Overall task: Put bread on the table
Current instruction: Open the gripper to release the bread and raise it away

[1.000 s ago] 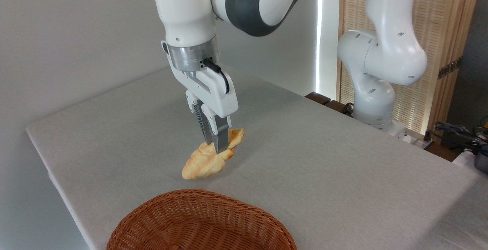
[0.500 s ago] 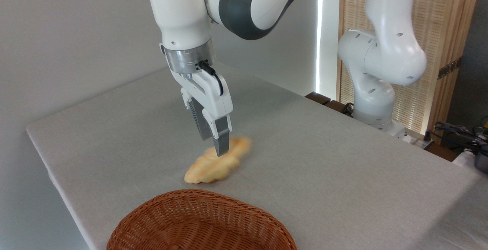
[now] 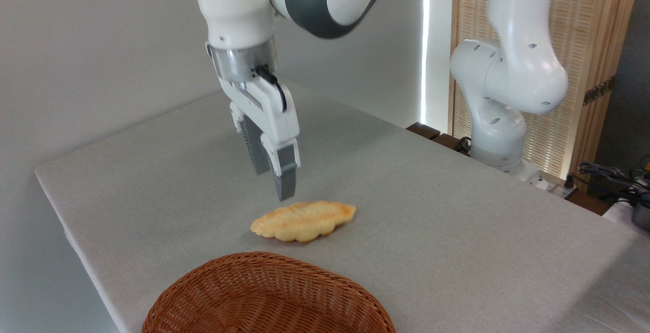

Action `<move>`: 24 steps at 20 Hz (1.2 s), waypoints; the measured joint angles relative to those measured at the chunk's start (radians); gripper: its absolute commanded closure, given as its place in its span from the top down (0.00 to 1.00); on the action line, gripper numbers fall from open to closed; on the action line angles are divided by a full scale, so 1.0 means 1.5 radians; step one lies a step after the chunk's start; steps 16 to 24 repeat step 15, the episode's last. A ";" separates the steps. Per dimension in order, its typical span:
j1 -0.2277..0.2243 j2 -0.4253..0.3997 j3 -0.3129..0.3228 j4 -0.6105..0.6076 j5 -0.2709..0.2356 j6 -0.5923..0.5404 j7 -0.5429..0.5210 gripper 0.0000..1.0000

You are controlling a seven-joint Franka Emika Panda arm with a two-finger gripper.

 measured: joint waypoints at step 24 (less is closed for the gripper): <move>0.008 -0.002 0.047 0.053 0.032 0.001 -0.181 1.00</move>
